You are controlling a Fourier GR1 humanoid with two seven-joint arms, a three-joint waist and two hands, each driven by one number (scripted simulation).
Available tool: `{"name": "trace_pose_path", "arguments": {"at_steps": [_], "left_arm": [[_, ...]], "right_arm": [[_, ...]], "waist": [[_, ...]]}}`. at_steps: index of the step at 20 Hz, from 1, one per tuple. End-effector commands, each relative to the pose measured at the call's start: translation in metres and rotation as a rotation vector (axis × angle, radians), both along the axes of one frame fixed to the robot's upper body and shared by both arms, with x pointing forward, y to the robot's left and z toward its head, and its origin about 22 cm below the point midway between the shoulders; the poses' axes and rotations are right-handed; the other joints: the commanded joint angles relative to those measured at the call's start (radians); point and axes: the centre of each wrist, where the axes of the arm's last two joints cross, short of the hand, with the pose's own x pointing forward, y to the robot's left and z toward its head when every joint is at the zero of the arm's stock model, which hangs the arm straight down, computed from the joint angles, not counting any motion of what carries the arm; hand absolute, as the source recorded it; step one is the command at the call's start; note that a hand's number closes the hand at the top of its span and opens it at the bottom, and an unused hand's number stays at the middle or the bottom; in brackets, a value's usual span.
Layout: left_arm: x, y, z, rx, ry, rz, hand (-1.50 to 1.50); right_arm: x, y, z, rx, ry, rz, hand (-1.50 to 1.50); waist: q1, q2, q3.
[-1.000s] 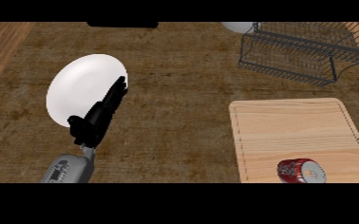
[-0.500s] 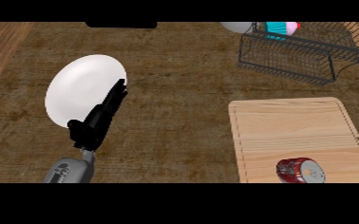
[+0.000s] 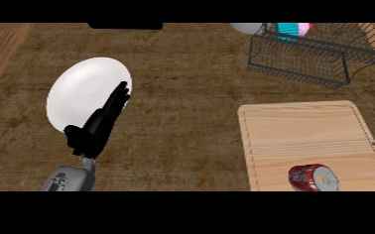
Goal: Pick the cupcake from the cutting board and place it in the tiered basket
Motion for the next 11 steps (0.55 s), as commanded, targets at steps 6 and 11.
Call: {"name": "trace_pose_path", "arguments": {"at_steps": [6, 11], "left_arm": [[-0.003, -0.005, -0.001, -0.018, 0.002, -0.018, 0.00], [0.008, 0.000, 0.011, -0.005, -0.004, -0.014, 0.00]], "right_arm": [[-0.098, -0.122, 0.004, 0.105, -0.177, -0.129, -1.50], [-0.156, -0.168, -0.010, 0.048, -0.159, -0.077, -1.50]], "waist": [[0.002, 0.005, 0.002], [-0.001, 0.006, 0.004]]}}
